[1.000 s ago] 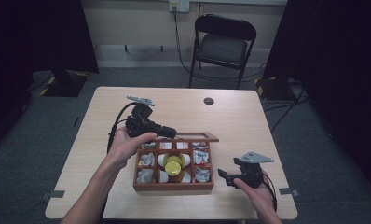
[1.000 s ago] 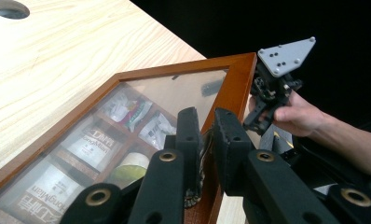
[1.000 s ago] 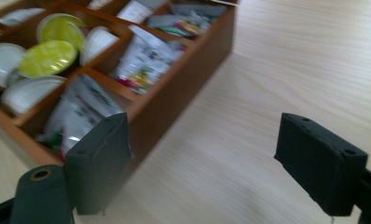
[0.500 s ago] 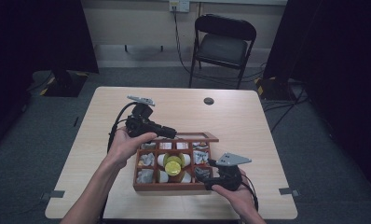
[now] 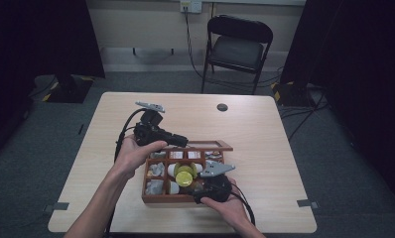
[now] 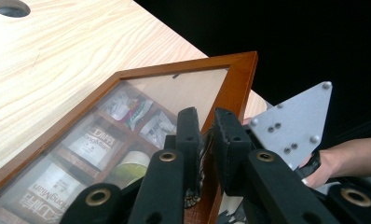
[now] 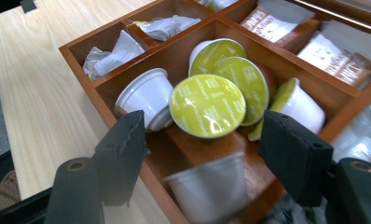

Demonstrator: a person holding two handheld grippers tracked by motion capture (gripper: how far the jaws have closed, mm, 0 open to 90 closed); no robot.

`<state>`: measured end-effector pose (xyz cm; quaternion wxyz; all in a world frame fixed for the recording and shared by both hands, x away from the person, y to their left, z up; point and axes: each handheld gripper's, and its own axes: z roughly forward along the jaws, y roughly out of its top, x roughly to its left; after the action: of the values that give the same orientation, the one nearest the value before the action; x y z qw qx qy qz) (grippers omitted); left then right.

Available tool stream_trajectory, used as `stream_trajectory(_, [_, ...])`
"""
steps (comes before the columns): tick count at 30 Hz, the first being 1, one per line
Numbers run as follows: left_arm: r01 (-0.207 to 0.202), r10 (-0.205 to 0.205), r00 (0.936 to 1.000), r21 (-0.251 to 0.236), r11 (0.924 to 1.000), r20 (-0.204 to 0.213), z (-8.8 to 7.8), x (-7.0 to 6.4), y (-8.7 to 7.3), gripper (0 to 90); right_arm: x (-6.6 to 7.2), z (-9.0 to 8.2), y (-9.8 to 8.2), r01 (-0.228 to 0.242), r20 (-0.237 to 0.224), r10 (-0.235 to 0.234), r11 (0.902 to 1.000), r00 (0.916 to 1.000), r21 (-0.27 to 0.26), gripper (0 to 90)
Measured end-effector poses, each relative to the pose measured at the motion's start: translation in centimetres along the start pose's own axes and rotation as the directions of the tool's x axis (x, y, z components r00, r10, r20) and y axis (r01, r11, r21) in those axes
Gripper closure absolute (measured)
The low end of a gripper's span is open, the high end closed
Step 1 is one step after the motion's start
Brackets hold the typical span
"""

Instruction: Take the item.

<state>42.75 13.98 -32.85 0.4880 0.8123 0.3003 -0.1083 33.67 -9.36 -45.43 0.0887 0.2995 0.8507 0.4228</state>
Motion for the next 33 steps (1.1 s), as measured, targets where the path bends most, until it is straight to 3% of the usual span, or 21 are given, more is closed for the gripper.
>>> stream_trajectory(8, [-0.003,0.003,1.0,0.005,1.0,-0.006,0.0,-0.1,0.0,81.1,-0.1,2.0,1.2,0.025,-0.006,-0.025,0.9989,0.9997,0.039,33.2])
stream_trajectory(13, [-0.007,0.007,0.9999,0.004,1.0,-0.01,0.0,-0.2,0.0,81.1,-0.1,2.9,1.6,0.049,0.023,-0.051,0.9944,0.9984,0.094,36.8])
stream_trajectory(20, [-0.007,0.007,0.9999,0.004,1.0,-0.009,0.0,-0.1,0.1,81.1,-0.1,3.9,2.0,0.037,0.048,-0.045,0.9873,0.9978,0.155,35.3])
stream_trajectory(33, [-0.008,0.008,0.9999,0.005,1.0,-0.006,0.1,-0.1,0.0,81.1,0.1,4.3,2.0,0.043,0.062,-0.055,0.9828,0.9966,0.18,36.8])
